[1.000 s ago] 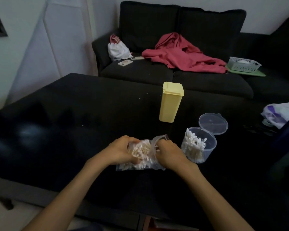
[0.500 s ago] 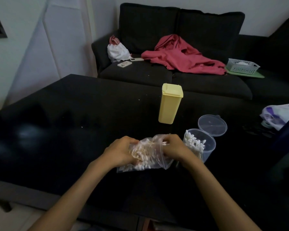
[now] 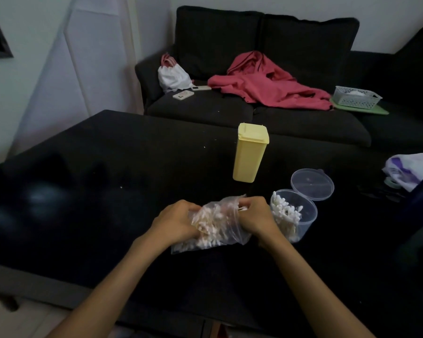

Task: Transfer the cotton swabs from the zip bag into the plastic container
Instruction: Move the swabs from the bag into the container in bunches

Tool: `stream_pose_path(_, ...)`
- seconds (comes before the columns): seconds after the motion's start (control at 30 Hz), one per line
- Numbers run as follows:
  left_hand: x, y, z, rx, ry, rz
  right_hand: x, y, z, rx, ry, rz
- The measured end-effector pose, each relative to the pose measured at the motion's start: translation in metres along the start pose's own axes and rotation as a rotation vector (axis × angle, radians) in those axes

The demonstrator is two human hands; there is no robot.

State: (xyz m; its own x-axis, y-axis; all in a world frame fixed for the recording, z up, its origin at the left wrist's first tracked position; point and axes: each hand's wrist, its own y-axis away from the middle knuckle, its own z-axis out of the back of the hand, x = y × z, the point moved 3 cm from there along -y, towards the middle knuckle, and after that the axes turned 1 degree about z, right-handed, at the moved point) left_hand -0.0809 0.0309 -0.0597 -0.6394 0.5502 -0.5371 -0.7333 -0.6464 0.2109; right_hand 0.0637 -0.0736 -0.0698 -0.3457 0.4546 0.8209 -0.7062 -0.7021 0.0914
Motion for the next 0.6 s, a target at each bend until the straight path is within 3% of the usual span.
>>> stream_pose_path(0.2,0.015,-0.003,0.014,-0.072,-0.001,0.108,0.014,0.011,0.014,0.103,-0.325,0.036)
stream_pose_path(0.43,0.032,-0.009,0.024,-0.134,-0.01,0.198,0.027,0.018,0.027,0.038,-0.43,0.093)
stream_pose_path(0.5,0.024,-0.006,0.03,-0.218,0.026,0.165,0.026,0.016,0.032,0.003,-0.448,0.095)
stream_pose_path(0.6,-0.001,0.004,0.039,-0.438,0.137,-0.043,0.027,0.014,0.042,-0.009,-0.486,0.071)
